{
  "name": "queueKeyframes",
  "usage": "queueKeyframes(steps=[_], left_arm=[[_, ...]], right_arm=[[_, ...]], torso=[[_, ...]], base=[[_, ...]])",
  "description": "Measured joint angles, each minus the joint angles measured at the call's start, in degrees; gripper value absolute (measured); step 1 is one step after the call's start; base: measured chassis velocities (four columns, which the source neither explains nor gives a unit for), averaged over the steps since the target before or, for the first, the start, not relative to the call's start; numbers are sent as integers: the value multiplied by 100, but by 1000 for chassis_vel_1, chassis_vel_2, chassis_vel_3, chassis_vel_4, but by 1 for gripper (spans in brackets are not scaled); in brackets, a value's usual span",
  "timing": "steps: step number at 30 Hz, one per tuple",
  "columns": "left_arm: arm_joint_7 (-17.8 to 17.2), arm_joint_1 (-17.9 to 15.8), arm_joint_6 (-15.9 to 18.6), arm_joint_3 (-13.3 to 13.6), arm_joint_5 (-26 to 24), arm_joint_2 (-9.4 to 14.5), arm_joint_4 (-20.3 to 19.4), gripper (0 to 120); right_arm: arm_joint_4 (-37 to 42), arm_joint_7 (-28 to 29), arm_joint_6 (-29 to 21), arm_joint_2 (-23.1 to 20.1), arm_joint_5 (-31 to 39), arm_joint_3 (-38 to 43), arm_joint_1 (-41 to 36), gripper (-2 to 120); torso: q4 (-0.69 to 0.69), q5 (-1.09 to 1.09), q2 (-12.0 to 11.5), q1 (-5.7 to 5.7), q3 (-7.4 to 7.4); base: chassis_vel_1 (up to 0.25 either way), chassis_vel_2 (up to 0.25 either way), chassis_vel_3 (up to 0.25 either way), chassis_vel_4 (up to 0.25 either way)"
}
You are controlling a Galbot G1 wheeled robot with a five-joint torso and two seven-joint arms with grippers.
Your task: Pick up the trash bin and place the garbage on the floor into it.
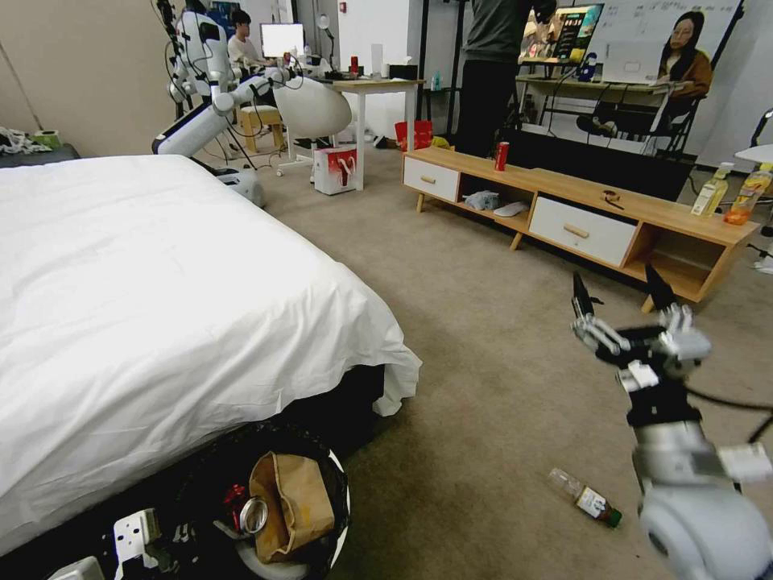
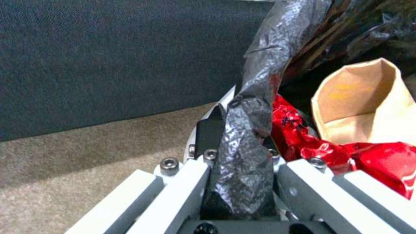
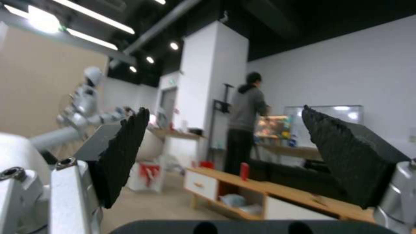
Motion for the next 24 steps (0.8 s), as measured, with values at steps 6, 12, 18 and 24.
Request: queueKeyframes(steps=[6, 12, 18, 24], left_arm=[[21, 18, -81, 37, 136, -11, 20, 1], [50, 10, -145, 96, 247, -9, 81, 1], [145, -1, -209, 152, 413, -7, 137, 1], [242, -13, -278, 215, 559, -5, 175, 1]], right_arm=[[-162, 0, 273, 654, -641, -16, -580, 90], [-324, -24, 333, 800, -780, -126, -792, 90], [-519, -50, 335, 889, -789, -178, -797, 90], [-610, -97, 344, 1001, -867, -167, -827, 93]], torso=[[-1, 0, 0, 0, 0], [0, 0, 0, 0, 1], [1, 0, 0, 0, 1], [1, 0, 0, 0, 1]], base=[[0, 0, 0, 0], [0, 0, 0, 0], [0, 0, 0, 0], [0, 0, 0, 0]])
